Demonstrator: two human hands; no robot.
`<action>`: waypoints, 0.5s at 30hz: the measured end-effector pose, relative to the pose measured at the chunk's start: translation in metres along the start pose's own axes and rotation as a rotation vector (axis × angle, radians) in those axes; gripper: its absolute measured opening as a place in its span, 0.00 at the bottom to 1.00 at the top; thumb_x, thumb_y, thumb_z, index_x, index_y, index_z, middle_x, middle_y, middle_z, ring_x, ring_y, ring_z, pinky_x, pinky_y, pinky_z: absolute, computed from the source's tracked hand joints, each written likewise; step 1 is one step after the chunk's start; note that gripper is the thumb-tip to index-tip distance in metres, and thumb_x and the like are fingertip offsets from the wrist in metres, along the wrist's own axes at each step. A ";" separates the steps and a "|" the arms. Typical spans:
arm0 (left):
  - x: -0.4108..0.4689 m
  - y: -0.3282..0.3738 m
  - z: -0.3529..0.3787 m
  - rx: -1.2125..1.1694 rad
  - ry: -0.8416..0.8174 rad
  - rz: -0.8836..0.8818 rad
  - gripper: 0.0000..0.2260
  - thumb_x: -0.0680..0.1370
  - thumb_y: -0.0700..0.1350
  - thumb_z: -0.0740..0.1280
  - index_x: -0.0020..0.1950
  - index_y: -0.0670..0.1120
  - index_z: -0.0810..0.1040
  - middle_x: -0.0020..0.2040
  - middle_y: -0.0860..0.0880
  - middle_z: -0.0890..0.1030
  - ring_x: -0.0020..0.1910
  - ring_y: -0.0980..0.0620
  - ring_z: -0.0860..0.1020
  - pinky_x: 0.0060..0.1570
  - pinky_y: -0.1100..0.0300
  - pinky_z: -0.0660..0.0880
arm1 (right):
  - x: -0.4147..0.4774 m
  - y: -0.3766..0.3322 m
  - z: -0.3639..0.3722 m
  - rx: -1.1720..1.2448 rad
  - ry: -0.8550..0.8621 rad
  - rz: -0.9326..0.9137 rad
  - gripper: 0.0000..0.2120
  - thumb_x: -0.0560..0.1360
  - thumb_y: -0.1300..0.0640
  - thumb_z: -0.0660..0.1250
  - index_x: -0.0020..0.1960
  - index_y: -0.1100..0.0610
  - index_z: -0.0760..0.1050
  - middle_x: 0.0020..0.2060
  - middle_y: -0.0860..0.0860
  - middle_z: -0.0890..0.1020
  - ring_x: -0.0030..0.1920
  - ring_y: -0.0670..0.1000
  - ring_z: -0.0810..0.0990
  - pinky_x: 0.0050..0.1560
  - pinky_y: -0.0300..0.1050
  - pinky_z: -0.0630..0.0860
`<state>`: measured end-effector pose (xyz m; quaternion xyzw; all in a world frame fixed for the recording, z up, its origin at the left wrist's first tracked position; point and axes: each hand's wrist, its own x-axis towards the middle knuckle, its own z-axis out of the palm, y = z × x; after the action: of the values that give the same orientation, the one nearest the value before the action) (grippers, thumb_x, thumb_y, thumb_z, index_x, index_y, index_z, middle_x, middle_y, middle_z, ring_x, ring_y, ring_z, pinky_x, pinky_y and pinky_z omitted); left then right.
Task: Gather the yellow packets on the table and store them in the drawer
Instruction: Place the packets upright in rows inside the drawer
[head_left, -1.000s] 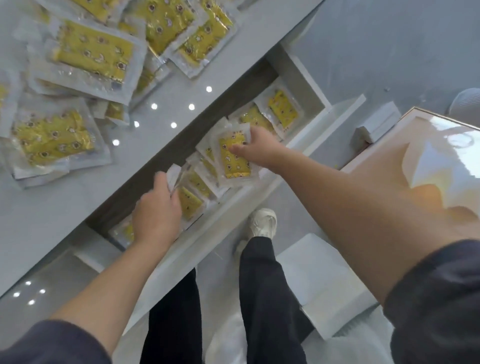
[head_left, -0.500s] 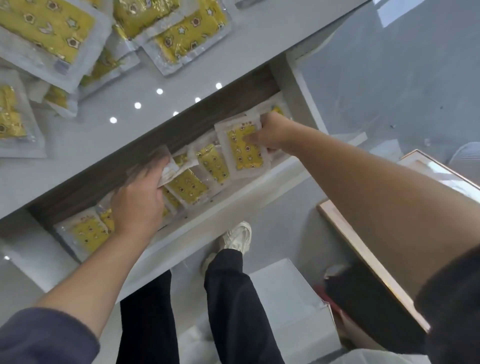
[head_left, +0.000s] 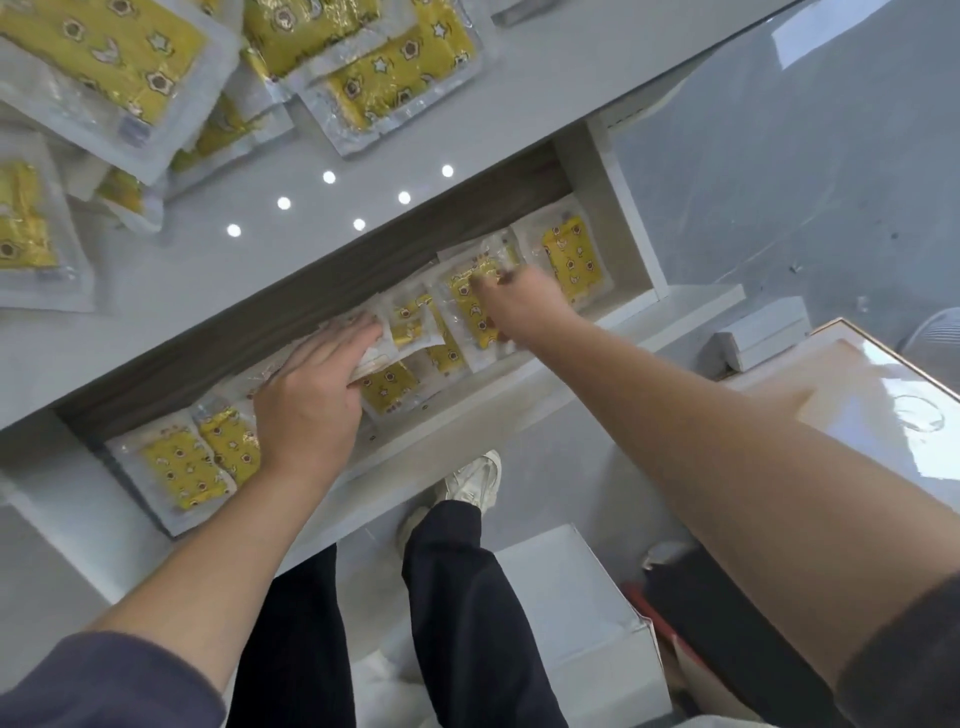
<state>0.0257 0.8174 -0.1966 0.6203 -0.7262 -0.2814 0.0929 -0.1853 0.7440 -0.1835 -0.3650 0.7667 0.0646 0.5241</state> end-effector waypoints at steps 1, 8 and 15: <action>-0.001 0.002 -0.003 -0.014 0.007 0.009 0.26 0.68 0.28 0.69 0.63 0.46 0.80 0.60 0.48 0.82 0.59 0.47 0.80 0.50 0.51 0.79 | -0.011 -0.002 0.006 0.261 -0.252 0.147 0.22 0.81 0.44 0.58 0.56 0.63 0.73 0.47 0.57 0.83 0.47 0.56 0.83 0.45 0.48 0.81; -0.015 -0.007 -0.023 -0.025 -0.060 0.177 0.28 0.65 0.29 0.64 0.63 0.44 0.80 0.61 0.47 0.81 0.61 0.47 0.79 0.54 0.49 0.78 | -0.034 -0.023 0.042 0.865 -0.490 0.391 0.13 0.80 0.65 0.62 0.64 0.64 0.68 0.57 0.60 0.77 0.55 0.58 0.82 0.47 0.51 0.82; -0.039 -0.065 -0.047 0.202 0.001 0.116 0.27 0.65 0.26 0.66 0.62 0.41 0.80 0.48 0.38 0.77 0.46 0.38 0.73 0.34 0.48 0.74 | -0.021 -0.041 0.041 0.185 -0.150 -0.043 0.30 0.78 0.65 0.64 0.77 0.54 0.58 0.58 0.54 0.77 0.35 0.45 0.80 0.39 0.42 0.81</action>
<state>0.1120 0.8360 -0.1839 0.5835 -0.7856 -0.2004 0.0466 -0.1248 0.7442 -0.1726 -0.3254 0.7199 0.0094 0.6130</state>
